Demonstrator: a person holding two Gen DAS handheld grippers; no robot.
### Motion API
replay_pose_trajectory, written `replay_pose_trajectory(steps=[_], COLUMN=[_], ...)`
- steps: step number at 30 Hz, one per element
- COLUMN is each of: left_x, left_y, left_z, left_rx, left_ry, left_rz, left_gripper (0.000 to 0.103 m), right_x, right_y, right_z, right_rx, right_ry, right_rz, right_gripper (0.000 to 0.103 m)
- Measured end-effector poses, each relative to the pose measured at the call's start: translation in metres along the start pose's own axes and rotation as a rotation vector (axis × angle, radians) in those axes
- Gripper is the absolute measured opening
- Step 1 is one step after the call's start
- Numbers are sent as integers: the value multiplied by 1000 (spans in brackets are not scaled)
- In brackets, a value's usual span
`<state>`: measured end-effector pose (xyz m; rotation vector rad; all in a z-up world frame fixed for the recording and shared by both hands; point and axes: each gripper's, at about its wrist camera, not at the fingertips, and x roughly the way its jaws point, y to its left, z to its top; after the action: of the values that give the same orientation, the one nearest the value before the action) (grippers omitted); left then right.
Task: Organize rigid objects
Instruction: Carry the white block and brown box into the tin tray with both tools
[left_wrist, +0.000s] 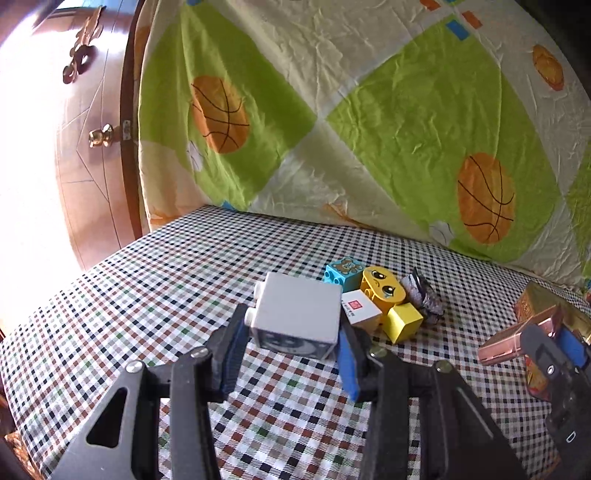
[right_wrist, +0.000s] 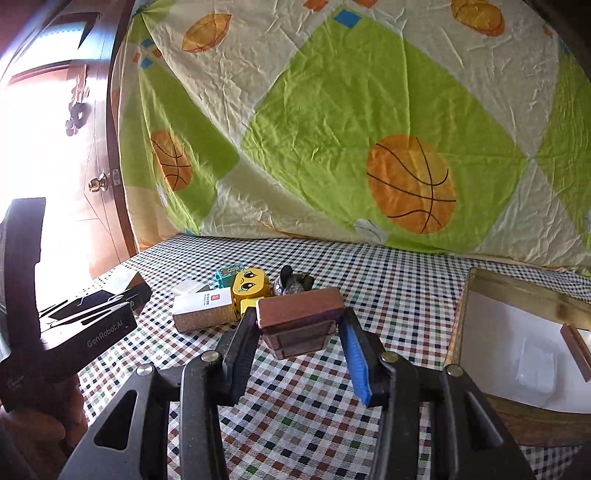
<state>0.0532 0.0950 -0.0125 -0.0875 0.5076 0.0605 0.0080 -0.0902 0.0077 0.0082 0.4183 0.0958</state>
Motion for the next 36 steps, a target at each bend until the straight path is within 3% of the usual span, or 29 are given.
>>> replay_pose_trajectory(steps=[5,16,36], left_x=[-10,-28,-67], left_y=[-13,-48,-115], left_z=[-2,-14,-13], left_rx=[47,97,164], left_ry=[-37,-39,-55], left_rz=[7,-20,-168], left_gripper=[43,43,43], right_x=[-19,-61,-130], right_y=[-7,-44,-102], right_z=[4,0,-1], right_rx=[8,47,147], right_ry=[-68,-143,-221], right_rz=[-37,-156,-249], right_gripper=[47,47,47])
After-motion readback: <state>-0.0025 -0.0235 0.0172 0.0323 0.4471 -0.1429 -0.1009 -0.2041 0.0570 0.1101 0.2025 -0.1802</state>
